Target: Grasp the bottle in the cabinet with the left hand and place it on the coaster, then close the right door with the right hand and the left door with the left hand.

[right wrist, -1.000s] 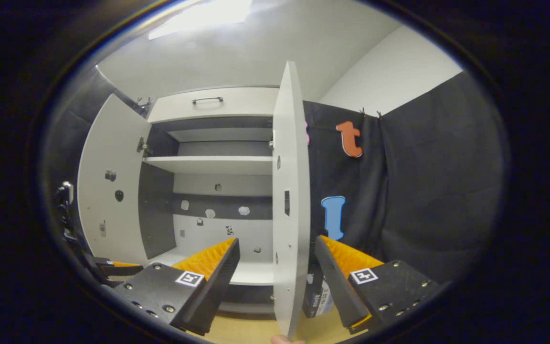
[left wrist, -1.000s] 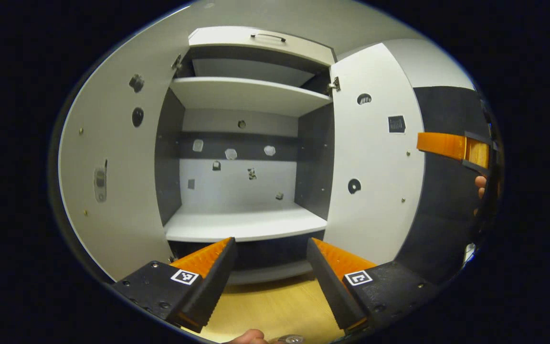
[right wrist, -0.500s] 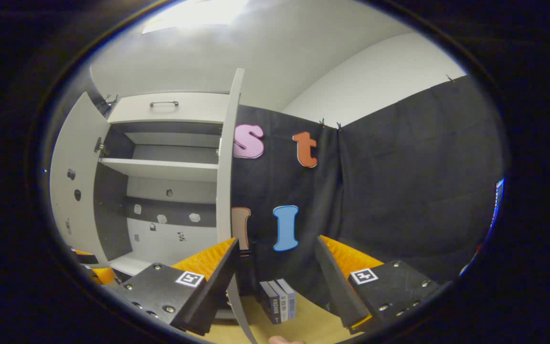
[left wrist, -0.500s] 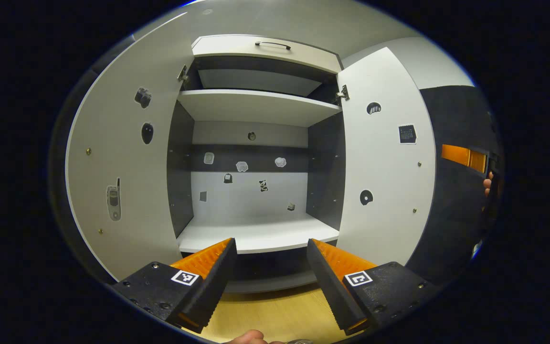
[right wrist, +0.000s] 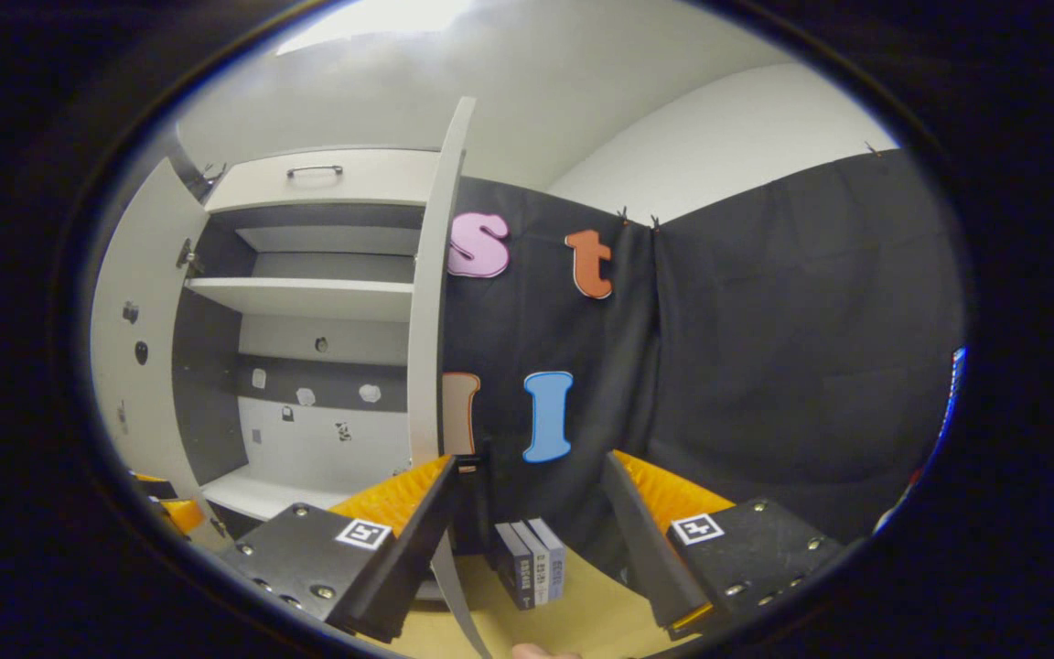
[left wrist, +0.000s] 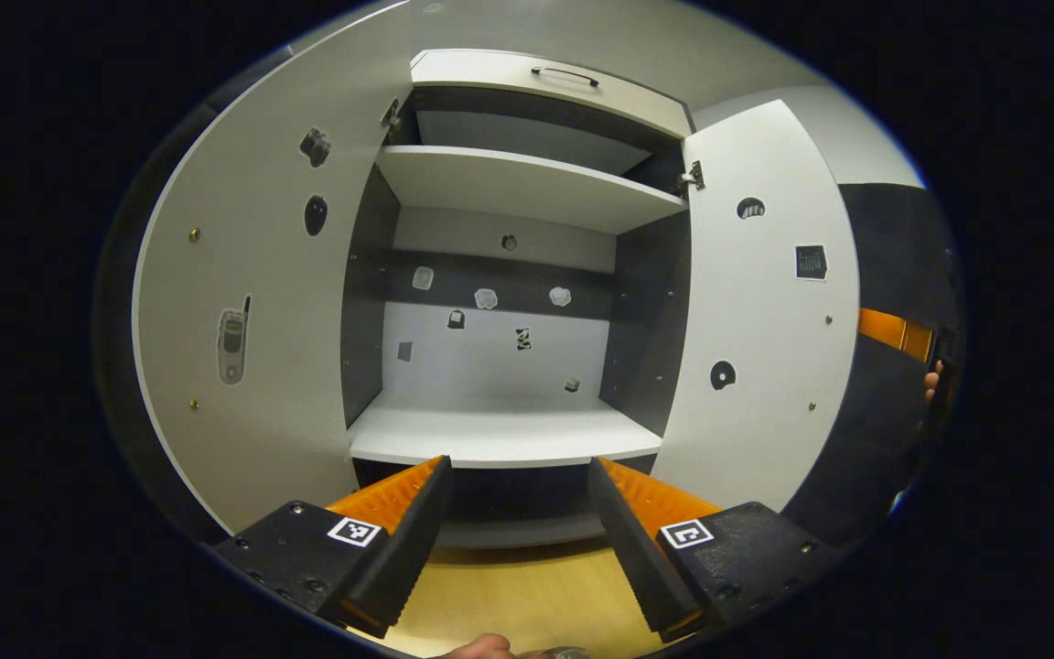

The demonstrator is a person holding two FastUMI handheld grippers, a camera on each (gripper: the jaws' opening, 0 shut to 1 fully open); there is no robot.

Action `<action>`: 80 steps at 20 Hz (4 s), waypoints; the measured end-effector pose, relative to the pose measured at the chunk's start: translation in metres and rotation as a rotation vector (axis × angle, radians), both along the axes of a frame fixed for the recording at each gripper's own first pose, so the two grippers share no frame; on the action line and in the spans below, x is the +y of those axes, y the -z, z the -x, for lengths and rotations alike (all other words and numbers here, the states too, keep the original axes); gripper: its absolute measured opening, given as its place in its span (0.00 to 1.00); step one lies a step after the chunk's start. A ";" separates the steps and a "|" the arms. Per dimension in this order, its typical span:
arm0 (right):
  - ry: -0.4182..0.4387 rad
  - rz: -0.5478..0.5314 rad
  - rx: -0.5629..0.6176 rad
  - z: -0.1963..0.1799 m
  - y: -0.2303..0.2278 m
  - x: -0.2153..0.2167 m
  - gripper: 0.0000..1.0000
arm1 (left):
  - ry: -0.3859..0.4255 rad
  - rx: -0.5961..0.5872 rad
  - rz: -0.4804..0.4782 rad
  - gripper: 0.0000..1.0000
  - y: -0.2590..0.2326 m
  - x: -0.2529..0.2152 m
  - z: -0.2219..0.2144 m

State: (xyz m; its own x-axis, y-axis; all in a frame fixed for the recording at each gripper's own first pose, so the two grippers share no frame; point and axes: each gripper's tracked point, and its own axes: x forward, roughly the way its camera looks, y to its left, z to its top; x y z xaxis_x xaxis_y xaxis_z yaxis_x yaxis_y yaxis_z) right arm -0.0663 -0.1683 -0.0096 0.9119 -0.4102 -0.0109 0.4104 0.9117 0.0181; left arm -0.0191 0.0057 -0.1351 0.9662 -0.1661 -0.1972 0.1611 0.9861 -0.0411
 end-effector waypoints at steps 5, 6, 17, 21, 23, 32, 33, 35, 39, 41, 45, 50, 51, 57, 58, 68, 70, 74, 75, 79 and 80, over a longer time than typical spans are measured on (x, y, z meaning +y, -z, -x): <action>-0.052 -0.046 0.007 -0.003 0.005 0.003 0.93 | 0.003 0.038 0.005 0.95 0.011 -0.002 0.000; -0.057 -0.044 0.010 -0.004 0.006 0.003 0.93 | 0.005 0.040 0.005 0.95 0.012 -0.003 -0.001; -0.104 -0.034 0.026 -0.003 0.010 0.010 0.95 | 0.022 0.065 0.011 0.95 0.018 -0.017 0.002; -0.126 -0.048 0.028 -0.005 0.010 0.015 0.95 | 0.015 0.078 0.016 0.95 0.020 -0.016 0.003; -0.142 -0.064 0.027 -0.006 0.011 0.020 0.95 | 0.010 0.081 0.015 0.95 0.019 -0.016 0.004; -0.204 -0.059 0.049 -0.006 0.018 0.041 0.98 | -0.014 0.096 0.012 0.95 0.025 -0.012 0.014; -0.207 -0.055 0.052 -0.006 0.020 0.043 0.95 | -0.017 0.098 0.013 0.95 0.026 -0.012 0.016; -0.214 -0.052 0.058 -0.006 0.021 0.046 0.96 | -0.023 0.101 0.019 0.95 0.027 -0.011 0.016; -0.266 -0.070 0.061 -0.006 0.022 0.057 0.95 | -0.036 0.106 0.028 0.95 0.028 -0.009 0.018; -0.482 -0.222 0.103 -0.012 0.034 0.122 0.94 | -0.040 0.111 0.026 0.95 0.030 -0.007 0.016; -0.322 0.024 0.154 -0.028 0.054 0.090 0.99 | -0.066 0.094 0.029 0.95 0.026 0.007 0.014; -0.387 -0.109 0.134 -0.018 0.045 0.104 0.99 | -0.078 0.122 0.018 0.96 0.033 0.012 0.018; -0.387 -0.090 0.142 -0.018 0.046 0.106 0.99 | -0.072 0.121 0.029 0.95 0.032 0.009 0.018; -0.492 -0.082 0.152 -0.017 0.042 0.150 0.99 | -0.042 0.105 0.026 0.95 0.027 -0.002 0.018; -0.513 -0.089 0.148 -0.017 0.041 0.159 0.99 | -0.040 0.102 0.029 0.95 0.025 -0.003 0.018; -0.674 -0.119 0.147 -0.035 0.042 0.220 0.99 | -0.165 0.073 0.032 0.96 0.011 0.048 0.037; -0.708 -0.125 0.147 -0.039 0.042 0.230 0.99 | -0.204 0.067 0.036 0.95 0.007 0.061 0.045; -0.795 -0.169 0.169 -0.043 0.051 0.258 0.99 | -0.280 0.058 0.025 0.95 0.003 0.087 0.059; -0.813 -0.175 0.175 -0.043 0.053 0.265 0.99 | -0.306 0.050 0.023 0.95 0.000 0.095 0.063; -0.870 -0.168 0.192 -0.046 0.060 0.289 0.99 | -0.380 0.026 0.022 0.95 -0.011 0.119 0.076; -0.883 -0.171 0.197 -0.045 0.062 0.295 0.99 | -0.398 0.027 0.018 0.95 -0.011 0.126 0.080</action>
State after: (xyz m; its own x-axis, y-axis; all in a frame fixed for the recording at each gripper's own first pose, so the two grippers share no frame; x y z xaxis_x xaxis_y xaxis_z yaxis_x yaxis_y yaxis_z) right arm -0.0209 0.1270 -0.0719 0.8687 0.4552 -0.1955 -0.4231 0.8869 0.1852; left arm -0.0990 0.1315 -0.1242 0.9502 0.2166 -0.2241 -0.2349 0.9703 -0.0579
